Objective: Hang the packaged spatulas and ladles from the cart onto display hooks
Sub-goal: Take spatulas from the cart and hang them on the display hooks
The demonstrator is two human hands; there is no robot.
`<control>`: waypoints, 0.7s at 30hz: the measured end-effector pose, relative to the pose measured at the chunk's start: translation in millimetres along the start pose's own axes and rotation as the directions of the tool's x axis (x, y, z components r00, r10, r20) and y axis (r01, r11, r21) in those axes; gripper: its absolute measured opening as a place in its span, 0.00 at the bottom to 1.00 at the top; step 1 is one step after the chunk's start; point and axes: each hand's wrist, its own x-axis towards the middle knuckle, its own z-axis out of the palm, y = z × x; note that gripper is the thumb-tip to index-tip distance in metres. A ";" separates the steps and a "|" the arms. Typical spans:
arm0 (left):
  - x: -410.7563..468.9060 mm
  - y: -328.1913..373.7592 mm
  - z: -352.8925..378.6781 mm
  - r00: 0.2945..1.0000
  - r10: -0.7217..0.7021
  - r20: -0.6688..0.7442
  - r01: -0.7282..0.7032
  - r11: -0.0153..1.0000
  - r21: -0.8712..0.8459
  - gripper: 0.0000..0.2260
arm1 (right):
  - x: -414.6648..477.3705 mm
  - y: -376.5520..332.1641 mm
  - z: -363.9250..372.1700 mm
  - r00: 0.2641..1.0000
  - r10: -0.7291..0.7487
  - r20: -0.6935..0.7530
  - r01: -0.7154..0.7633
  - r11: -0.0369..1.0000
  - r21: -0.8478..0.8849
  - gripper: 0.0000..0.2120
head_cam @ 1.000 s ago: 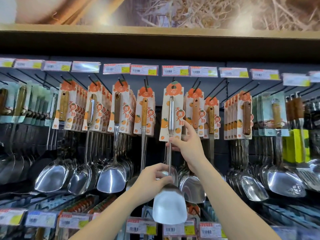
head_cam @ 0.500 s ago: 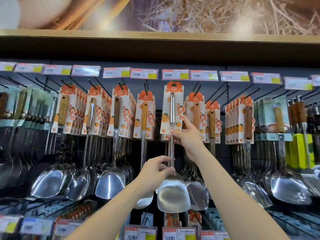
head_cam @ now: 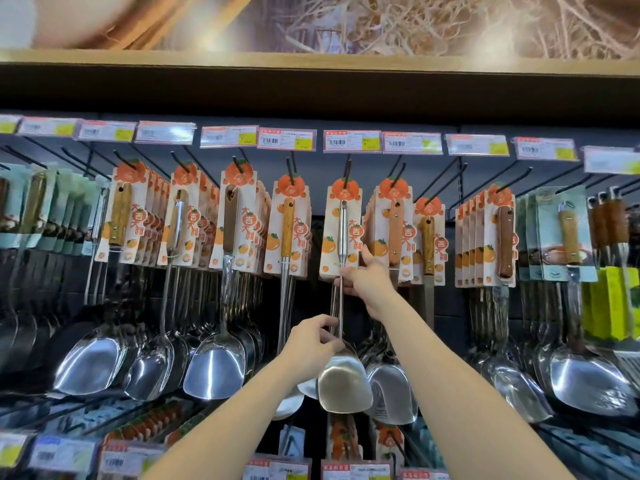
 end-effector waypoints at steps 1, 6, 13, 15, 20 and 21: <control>1.9 -1.4 1.1 1.000 -0.012 0.008 0.012 1.000 0.026 0.22 | 2.9 0.9 0.6 1.000 0.013 0.002 -0.013 1.000 -0.017 0.33; 2.5 -7.4 4.5 0.999 -0.052 0.005 0.051 0.997 0.058 0.23 | 3.2 6.9 2.2 0.999 0.018 -0.041 -0.022 0.993 -0.113 0.35; -19.4 -6.1 4.4 0.988 0.112 -0.102 -0.070 0.936 0.344 0.20 | -18.6 32.1 -14.4 0.985 0.068 -0.161 -0.108 0.961 -0.254 0.34; -30.0 -1.9 5.7 0.973 0.215 -0.085 -0.155 0.877 0.454 0.18 | -35.3 36.3 -24.3 0.983 0.044 -0.179 -0.108 0.924 -0.367 0.29; -57.7 11.6 15.6 0.943 0.330 0.040 -0.309 0.826 0.471 0.18 | -90.9 38.4 -49.6 0.966 0.020 -0.256 -0.164 0.814 -0.557 0.19; -63.6 14.8 19.1 0.937 0.343 0.064 -0.332 0.820 0.467 0.18 | -103.3 37.9 -54.6 0.961 0.028 -0.274 -0.190 0.787 -0.586 0.18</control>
